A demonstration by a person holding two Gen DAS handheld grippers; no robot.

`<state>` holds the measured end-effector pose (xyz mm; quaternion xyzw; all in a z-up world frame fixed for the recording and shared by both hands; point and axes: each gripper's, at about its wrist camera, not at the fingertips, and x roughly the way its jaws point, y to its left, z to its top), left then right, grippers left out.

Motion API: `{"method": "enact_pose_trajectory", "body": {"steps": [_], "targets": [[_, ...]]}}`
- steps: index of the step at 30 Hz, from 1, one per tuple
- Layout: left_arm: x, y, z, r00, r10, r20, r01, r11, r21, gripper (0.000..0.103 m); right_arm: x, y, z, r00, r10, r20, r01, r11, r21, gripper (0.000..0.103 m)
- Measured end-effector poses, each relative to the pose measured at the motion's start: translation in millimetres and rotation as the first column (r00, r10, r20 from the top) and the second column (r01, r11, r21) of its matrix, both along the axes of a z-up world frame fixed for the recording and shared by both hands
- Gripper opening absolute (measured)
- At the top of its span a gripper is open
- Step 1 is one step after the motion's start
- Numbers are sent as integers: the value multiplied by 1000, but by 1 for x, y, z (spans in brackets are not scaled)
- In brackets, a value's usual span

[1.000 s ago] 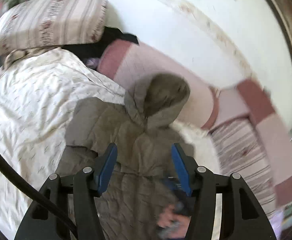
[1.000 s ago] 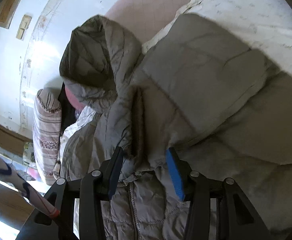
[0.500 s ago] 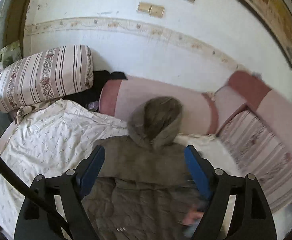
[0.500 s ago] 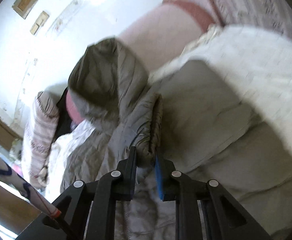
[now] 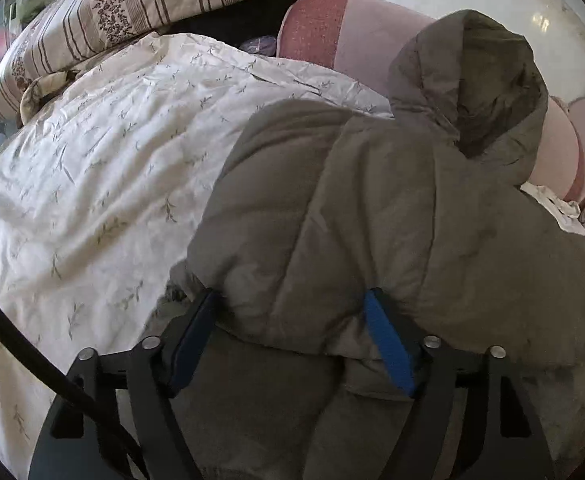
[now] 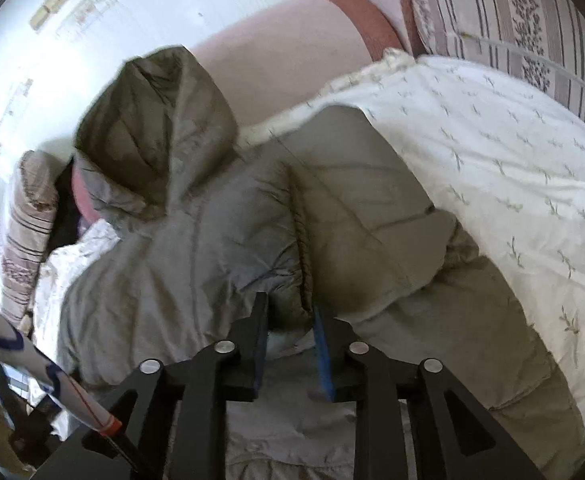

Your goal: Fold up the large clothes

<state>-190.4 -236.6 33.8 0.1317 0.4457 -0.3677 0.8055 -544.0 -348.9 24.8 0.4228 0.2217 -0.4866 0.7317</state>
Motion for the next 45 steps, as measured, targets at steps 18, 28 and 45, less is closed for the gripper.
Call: {"method": "enact_pose_trajectory", "body": {"steps": [18, 28, 45], "targets": [[-64, -9, 29, 967, -117, 227, 133, 990, -54, 78, 33, 32, 32, 993, -13, -115, -11, 979, -205, 36], [-56, -17, 4, 980, -89, 178, 85, 996, 28, 84, 38, 12, -14, 983, 0, -183, -5, 1000, -27, 38], [-58, -19, -1, 976, -87, 198, 81, 996, 38, 86, 33, 17, -20, 981, -44, -191, 43, 999, -12, 44]]}}
